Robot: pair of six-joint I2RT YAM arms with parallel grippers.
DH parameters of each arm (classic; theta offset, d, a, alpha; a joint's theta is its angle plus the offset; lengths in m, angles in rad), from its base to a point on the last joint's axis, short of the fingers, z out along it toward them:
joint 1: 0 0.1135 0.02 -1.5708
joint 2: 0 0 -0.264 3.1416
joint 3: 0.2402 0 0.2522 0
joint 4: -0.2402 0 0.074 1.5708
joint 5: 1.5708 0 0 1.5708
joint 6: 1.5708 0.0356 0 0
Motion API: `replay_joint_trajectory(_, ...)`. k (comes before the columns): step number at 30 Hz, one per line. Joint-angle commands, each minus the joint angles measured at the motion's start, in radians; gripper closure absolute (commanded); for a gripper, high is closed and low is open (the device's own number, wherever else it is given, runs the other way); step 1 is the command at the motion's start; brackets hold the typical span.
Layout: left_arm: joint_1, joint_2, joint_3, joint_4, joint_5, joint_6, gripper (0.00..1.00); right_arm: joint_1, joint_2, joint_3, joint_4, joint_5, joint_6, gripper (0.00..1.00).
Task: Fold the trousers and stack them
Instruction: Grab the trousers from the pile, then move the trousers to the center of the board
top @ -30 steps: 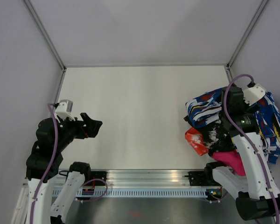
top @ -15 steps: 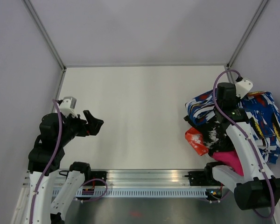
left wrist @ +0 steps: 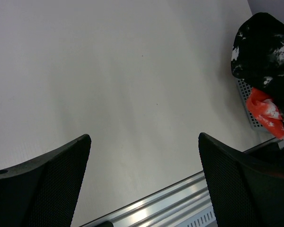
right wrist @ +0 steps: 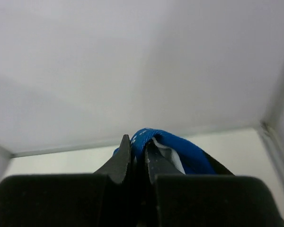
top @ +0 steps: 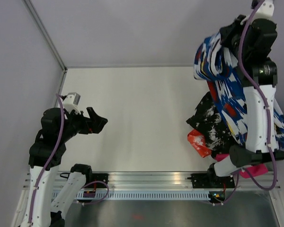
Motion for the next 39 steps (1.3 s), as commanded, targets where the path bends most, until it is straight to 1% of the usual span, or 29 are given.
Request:
replay_joint_trajectory(1,0.001,0.007,0.049,0.045,0.033,0.006,0.00,0.026,0.148,0.295,0.176,-0.461,0.059,1.00)
replay_joint_trajectory(4,0.001,0.010,0.078,0.051,-0.013,0.015,0.00,0.124,0.199,0.315,0.324,-0.496,0.110,1.00)
replay_joint_trajectory(5,0.002,0.017,0.095,0.041,-0.035,0.012,0.00,0.203,0.223,0.334,0.338,-0.470,0.099,1.00)
replay_joint_trajectory(7,0.001,0.041,0.159,0.024,-0.101,0.001,0.00,0.280,0.245,0.340,0.356,-0.458,0.088,1.00)
replay_joint_trajectory(8,0.001,0.050,0.179,0.013,-0.124,-0.015,0.00,0.343,0.268,0.334,0.355,-0.476,0.090,1.00)
replay_joint_trajectory(10,0.001,0.061,0.228,-0.025,-0.185,-0.034,0.00,0.412,0.292,0.320,0.320,-0.497,0.073,1.00)
replay_joint_trajectory(11,0.001,0.063,0.237,-0.033,-0.197,-0.039,0.00,0.492,0.318,0.303,0.292,-0.505,0.050,1.00)
replay_joint_trajectory(13,0.001,0.058,0.257,-0.054,-0.237,-0.043,0.00,0.578,0.337,0.271,0.209,-0.467,-0.049,1.00)
replay_joint_trajectory(14,0.001,0.052,0.265,-0.062,-0.251,-0.045,0.00,0.656,0.345,0.203,0.197,-0.449,-0.077,1.00)
replay_joint_trajectory(15,0.001,0.050,0.283,-0.089,-0.291,-0.045,0.00,0.684,0.342,0.152,0.198,-0.403,-0.091,1.00)
replay_joint_trajectory(16,0.001,0.047,0.296,-0.106,-0.305,-0.046,0.00,0.710,0.333,0.016,0.254,-0.380,-0.076,1.00)
replay_joint_trajectory(17,0.001,0.047,0.306,-0.125,-0.346,-0.051,0.00,0.747,0.304,-0.069,0.307,-0.363,-0.050,1.00)
replay_joint_trajectory(18,0.001,0.041,0.325,-0.142,-0.396,-0.051,0.00,0.761,0.287,-0.147,0.372,-0.329,0.023,1.00)
replay_joint_trajectory(19,0.002,0.037,0.333,-0.171,-0.417,-0.052,0.00,0.775,0.271,-0.294,0.498,-0.312,0.059,0.98)
replay_joint_trajectory(20,0.001,0.032,0.339,-0.180,-0.441,-0.052,0.00,0.798,0.250,-0.354,0.551,-0.288,0.093,0.87)
replay_joint_trajectory(21,0.001,0.020,0.339,-0.191,-0.449,-0.052,0.00,0.807,0.247,-0.391,0.601,-0.236,0.140,0.70)
replay_joint_trajectory(22,0.001,0.017,0.337,-0.205,-0.449,-0.052,0.00,0.816,0.248,-0.405,0.591,-0.234,0.131,0.34)
replay_joint_trajectory(24,0.001,0.010,0.328,-0.217,-0.417,-0.062,0.00,0.833,0.274,-0.340,0.498,-0.200,0.087,0.09)
replay_joint_trajectory(25,0.001,0.010,0.324,-0.220,-0.399,-0.065,0.00,0.833,0.283,-0.238,0.371,-0.139,0.047,0.02)
replay_joint_trajectory(26,0.001,0.010,0.308,-0.225,-0.367,-0.065,0.00,0.829,0.292,-0.179,0.305,-0.075,0.027,0.02)
replay_joint_trajectory(27,0.001,0.009,0.297,-0.223,-0.357,-0.068,0.00,0.825,0.291,-0.127,0.183,-0.010,0.010,0.02)
replay_joint_trajectory(28,0.001,0.001,0.285,-0.220,-0.350,-0.072,0.00,0.821,0.286,-0.038,0.130,0.049,0.001,0.02)
replay_joint_trajectory(29,0.001,-0.002,0.256,-0.206,-0.316,-0.071,0.00,0.797,0.262,-0.010,0.094,0.138,-0.005,0.02)
replay_joint_trajectory(30,0.001,-0.003,0.241,-0.196,-0.288,-0.069,0.00,0.781,0.241,-0.001,0.064,0.165,-0.004,0.02)
replay_joint_trajectory(33,0.001,-0.002,0.169,-0.148,-0.173,-0.078,0.00,0.677,0.110,-0.104,0.068,0.203,0.025,0.02)
replay_joint_trajectory(34,0.001,0.003,0.146,-0.130,-0.141,-0.085,0.00,0.645,0.074,-0.202,0.080,0.211,0.027,0.02)
replay_joint_trajectory(35,0.001,0.012,0.089,-0.108,-0.079,-0.101,0.00,0.570,0.025,-0.245,0.085,0.216,0.038,0.02)
replay_joint_trajectory(37,0.001,0.029,0.032,-0.041,-0.020,-0.121,0.01,0.494,-0.005,-0.342,0.069,0.219,0.048,0.02)
replay_joint_trajectory(39,-0.001,0.063,-0.023,-0.013,0.005,-0.131,0.03,0.421,-0.002,-0.407,0.062,0.281,0.019,0.02)
